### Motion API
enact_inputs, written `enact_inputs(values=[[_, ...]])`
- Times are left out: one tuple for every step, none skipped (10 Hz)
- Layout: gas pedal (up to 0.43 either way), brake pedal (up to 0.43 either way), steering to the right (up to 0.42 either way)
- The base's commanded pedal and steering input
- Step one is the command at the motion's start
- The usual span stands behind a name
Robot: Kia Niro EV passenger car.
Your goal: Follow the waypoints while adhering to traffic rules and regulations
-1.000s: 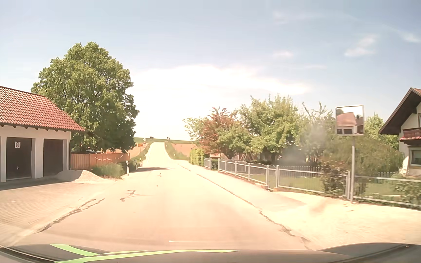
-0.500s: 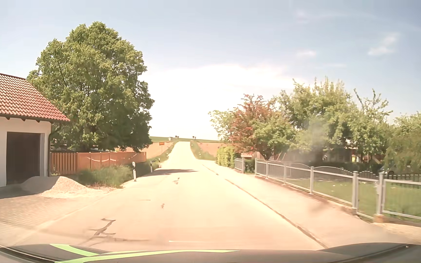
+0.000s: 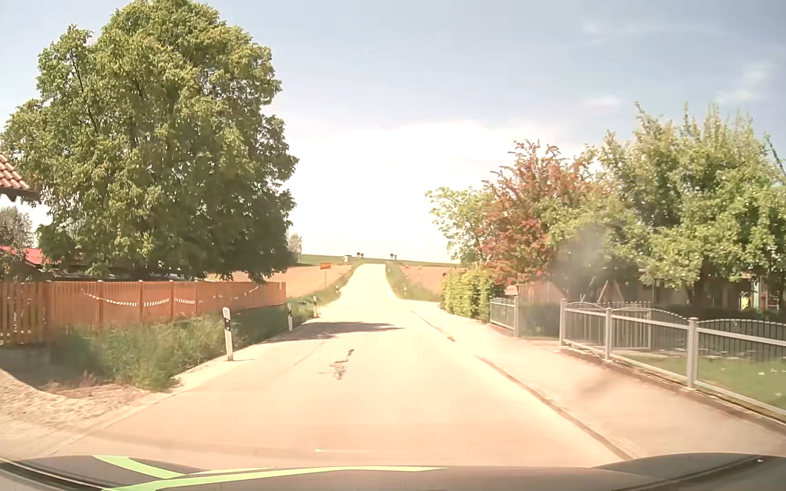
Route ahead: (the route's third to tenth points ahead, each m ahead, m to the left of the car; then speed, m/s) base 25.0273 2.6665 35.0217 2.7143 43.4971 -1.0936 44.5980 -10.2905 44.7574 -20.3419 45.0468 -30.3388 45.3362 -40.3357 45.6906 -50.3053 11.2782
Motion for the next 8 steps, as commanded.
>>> enact_inputs(values=[[0.000,0.085,-0.025],[0.000,0.122,-0.022],[0.000,0.134,-0.019],[0.000,0.146,-0.013],[0.000,0.152,-0.012],[0.000,0.159,-0.012],[0.000,0.165,-0.011],[0.000,0.177,-0.010]])
